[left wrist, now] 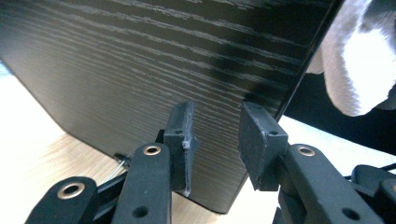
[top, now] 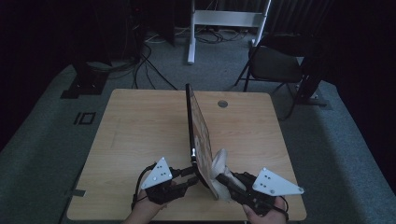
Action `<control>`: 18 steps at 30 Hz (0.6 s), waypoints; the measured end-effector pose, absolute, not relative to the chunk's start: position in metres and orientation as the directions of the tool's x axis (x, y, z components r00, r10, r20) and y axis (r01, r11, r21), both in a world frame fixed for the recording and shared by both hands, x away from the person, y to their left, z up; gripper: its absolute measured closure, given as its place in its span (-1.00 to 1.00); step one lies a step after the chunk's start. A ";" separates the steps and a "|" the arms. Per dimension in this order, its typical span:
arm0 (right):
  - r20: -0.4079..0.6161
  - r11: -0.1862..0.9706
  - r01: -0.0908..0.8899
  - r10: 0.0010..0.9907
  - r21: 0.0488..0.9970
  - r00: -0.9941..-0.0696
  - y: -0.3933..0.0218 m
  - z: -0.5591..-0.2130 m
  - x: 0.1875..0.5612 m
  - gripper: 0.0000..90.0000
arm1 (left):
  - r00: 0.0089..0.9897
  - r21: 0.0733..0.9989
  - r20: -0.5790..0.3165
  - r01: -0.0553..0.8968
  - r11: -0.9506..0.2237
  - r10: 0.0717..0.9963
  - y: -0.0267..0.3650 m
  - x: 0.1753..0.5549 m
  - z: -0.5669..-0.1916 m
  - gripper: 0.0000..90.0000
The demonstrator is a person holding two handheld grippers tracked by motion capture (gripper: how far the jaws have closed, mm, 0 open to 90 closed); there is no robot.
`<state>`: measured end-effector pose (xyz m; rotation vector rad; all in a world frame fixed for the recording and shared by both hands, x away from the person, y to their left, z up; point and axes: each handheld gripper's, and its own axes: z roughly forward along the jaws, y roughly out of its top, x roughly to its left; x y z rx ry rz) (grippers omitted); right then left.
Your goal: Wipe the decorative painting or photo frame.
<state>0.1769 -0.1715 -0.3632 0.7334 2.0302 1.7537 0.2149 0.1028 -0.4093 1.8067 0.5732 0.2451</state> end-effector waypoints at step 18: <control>-0.024 0.123 0.056 0.569 0.991 -0.822 -0.148 -0.353 0.169 0.75 | 0.869 0.944 -0.106 0.241 -0.225 0.484 0.092 0.216 -0.406 0.47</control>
